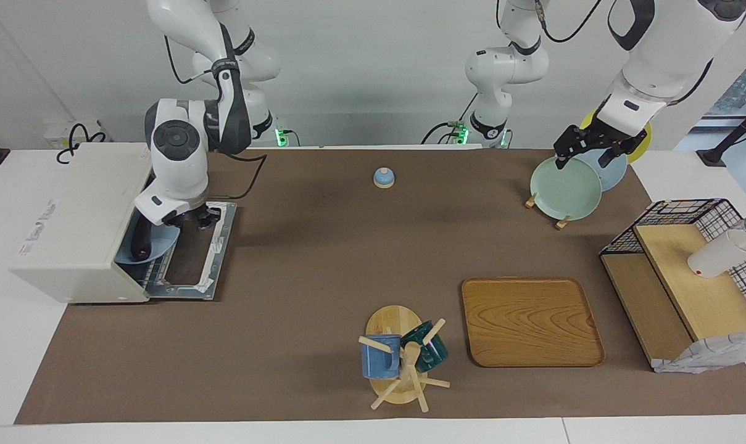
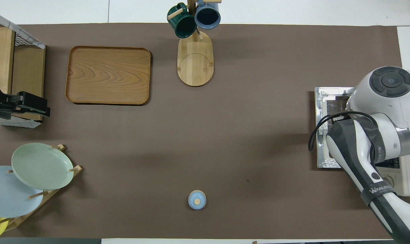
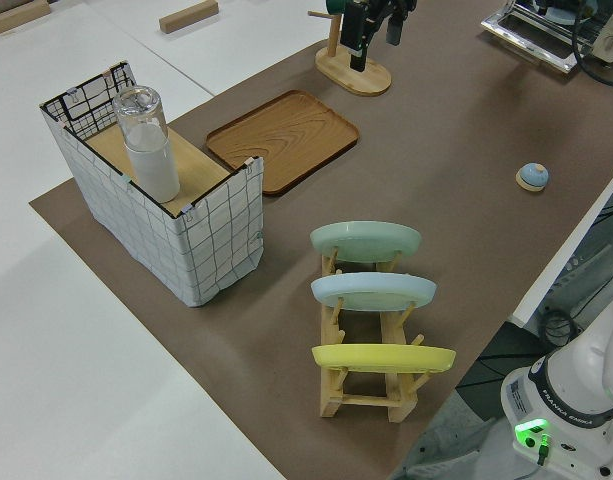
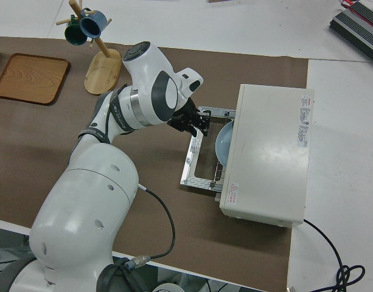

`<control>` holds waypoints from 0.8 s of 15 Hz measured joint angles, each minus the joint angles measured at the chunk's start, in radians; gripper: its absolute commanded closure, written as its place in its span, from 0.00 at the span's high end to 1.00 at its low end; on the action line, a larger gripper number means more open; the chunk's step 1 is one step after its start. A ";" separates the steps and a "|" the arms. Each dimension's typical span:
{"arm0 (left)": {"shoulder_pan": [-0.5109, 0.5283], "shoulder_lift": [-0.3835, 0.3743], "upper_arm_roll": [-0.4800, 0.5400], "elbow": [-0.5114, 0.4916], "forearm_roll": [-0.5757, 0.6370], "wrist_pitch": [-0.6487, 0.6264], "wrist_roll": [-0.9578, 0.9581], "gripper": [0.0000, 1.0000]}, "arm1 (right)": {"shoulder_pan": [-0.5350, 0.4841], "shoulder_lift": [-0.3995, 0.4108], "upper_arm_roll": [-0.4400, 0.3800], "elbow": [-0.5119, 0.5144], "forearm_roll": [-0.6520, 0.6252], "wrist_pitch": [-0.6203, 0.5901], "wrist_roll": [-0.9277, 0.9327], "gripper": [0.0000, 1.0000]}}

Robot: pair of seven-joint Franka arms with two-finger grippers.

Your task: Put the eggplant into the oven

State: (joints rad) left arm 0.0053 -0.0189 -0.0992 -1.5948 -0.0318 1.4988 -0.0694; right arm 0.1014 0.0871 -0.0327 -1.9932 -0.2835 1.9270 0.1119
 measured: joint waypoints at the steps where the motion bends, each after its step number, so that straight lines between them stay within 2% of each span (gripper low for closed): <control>1: 0.000 0.000 0.000 0.000 0.000 0.000 0.000 1.00 | 0.009 0.000 0.004 0.002 0.021 0.008 0.003 0.00; 4: 0.000 0.000 0.000 0.000 0.000 0.000 0.000 1.00 | 0.043 0.005 0.005 -0.037 0.041 0.079 0.031 0.00; 9: 0.000 0.000 0.000 0.000 0.000 0.000 0.000 1.00 | 0.082 0.030 0.006 -0.168 0.041 0.199 0.138 0.00; 12: 0.000 0.000 0.000 0.000 0.000 0.000 0.000 1.00 | 0.078 0.068 0.004 -0.184 0.041 0.232 0.153 0.00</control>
State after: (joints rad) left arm 0.0054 -0.0189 -0.0992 -1.5948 -0.0318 1.4988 -0.0694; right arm 0.1798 0.1550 -0.0283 -2.1770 -0.2422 2.1589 0.2654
